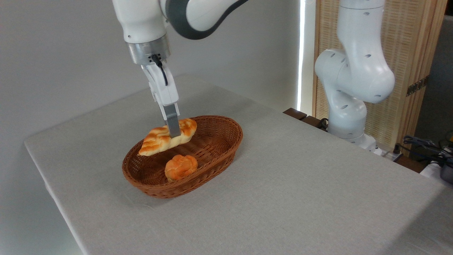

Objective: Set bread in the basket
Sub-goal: 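Lift the braided loaf and carry it over the basket, then lower the loaf into the basket beside the bun and open the gripper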

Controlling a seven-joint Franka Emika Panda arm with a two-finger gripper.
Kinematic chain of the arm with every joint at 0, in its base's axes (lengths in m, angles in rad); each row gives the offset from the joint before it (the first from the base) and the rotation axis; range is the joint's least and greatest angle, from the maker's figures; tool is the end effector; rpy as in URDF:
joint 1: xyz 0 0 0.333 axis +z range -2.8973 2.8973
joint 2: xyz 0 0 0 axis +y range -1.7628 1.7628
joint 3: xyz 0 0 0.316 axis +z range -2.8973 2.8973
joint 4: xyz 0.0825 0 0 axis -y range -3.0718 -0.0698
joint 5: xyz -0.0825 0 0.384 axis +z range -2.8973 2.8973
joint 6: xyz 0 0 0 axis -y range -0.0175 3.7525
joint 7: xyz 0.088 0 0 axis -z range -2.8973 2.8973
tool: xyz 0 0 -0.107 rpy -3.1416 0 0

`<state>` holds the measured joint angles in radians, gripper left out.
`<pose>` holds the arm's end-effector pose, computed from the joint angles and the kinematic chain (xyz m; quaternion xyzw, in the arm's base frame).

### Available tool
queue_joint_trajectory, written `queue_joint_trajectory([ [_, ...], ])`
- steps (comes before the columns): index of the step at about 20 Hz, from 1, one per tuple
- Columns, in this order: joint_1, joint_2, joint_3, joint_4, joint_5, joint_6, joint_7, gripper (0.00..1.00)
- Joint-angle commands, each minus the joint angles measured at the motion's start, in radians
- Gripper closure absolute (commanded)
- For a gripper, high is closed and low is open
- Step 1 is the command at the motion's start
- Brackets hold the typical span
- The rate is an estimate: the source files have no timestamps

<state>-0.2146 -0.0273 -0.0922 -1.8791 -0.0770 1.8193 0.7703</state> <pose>0.5225 -0.1726 0.5143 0.8629 -0.5038 -0.0076 0.0387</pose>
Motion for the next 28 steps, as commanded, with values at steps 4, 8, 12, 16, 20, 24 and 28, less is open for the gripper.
queue_joint_trajectory([
  [4, 0.004, 0.067, -0.072, 0.003, -0.009, -0.046, -0.048, 0.0],
  [8, 0.008, 0.073, -0.074, 0.003, -0.006, -0.046, -0.046, 0.0],
  [12, 0.011, 0.076, -0.066, 0.005, -0.001, -0.046, -0.048, 0.0],
  [16, 0.018, 0.066, -0.055, 0.012, -0.001, -0.046, -0.051, 0.0],
  [20, 0.018, 0.035, 0.012, 0.02, -0.014, -0.046, -0.046, 0.0],
  [24, 0.018, 0.033, 0.019, 0.04, -0.033, -0.046, -0.048, 0.0],
  [28, 0.018, 0.015, 0.052, 0.063, -0.081, -0.066, -0.048, 0.0],
])
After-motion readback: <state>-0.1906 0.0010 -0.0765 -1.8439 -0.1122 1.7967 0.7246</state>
